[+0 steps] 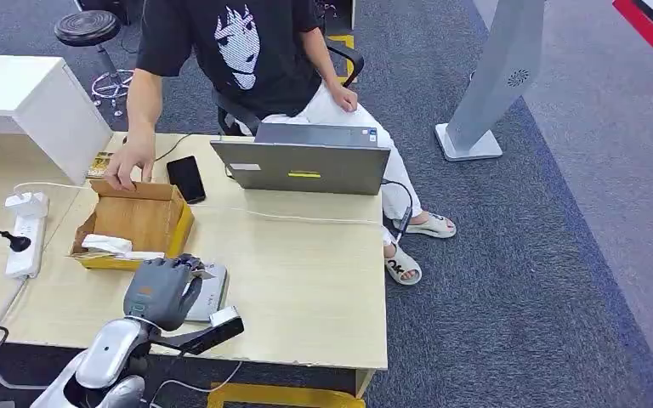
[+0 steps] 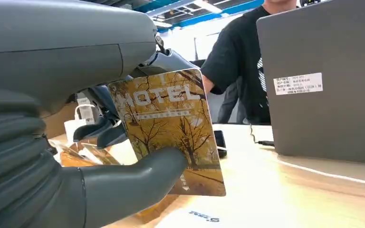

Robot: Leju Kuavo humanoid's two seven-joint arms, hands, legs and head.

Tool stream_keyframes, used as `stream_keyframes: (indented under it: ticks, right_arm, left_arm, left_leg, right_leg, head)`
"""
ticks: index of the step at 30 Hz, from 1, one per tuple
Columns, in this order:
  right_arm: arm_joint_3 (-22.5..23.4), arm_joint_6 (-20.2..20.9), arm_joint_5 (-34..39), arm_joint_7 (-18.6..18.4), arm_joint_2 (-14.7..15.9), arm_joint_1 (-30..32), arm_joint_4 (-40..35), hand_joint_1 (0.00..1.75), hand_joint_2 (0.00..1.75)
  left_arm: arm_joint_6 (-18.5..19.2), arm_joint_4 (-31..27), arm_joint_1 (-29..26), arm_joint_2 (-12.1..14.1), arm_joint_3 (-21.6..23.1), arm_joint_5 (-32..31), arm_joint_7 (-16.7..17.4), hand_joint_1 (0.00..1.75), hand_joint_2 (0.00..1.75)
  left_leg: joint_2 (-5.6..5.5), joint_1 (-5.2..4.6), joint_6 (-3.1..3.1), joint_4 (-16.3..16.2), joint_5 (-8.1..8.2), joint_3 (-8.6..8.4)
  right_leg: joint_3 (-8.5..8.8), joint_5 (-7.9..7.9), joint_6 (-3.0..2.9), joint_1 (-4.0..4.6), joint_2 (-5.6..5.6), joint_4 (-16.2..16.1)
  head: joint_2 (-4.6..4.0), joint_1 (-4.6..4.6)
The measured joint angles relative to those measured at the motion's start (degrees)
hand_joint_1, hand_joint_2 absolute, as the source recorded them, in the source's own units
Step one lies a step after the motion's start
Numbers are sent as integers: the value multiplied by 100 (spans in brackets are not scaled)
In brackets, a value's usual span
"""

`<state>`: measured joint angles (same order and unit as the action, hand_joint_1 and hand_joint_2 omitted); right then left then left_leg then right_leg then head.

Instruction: Pass the card to the sensor for recognition and then transmit it.

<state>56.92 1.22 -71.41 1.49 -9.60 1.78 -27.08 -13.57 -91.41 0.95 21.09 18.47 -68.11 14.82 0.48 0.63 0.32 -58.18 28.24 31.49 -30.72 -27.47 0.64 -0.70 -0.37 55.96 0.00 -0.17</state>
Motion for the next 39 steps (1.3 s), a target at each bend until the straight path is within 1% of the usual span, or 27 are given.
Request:
stream_keyframes:
  ticks: [8, 14, 24, 39]
  right_arm:
    - [-2, 133, 0, -57, -22, 65, -135, 0, 175]
    - [-2, 343, -4, -116, -118, 167, -420, 0, 175]
    - [0, 479, -28, -149, -245, 237, -745, 0, 175]
    - [6, 533, -105, -166, -308, 243, -887, 0, 175]
  left_arm:
    - [11, -2, -101, -17, -2, -11, 15, 175, 175]
    - [-26, -42, -382, -11, -46, -63, 61, 175, 175]
    - [-44, -168, -786, 87, -431, 4, 190, 175, 175]
    - [-28, -195, -850, 118, -712, 85, 238, 175, 175]
  left_leg:
    - [0, 0, 0, 0, 0, 1]
    - [0, 0, 0, 1, 0, 2]
    - [-1, 0, -1, 1, 0, 1]
    - [-2, 0, -1, 1, 0, 1]
  right_leg:
    - [0, 0, 0, 0, 0, 0]
    - [-1, -1, 0, 0, 0, 0]
    - [0, -1, -1, 0, -1, 2]
    - [-1, -1, -1, 0, -2, 2]
  head:
    - [0, 0]
    - [0, 0]
    - [0, 0]
    - [0, 0]
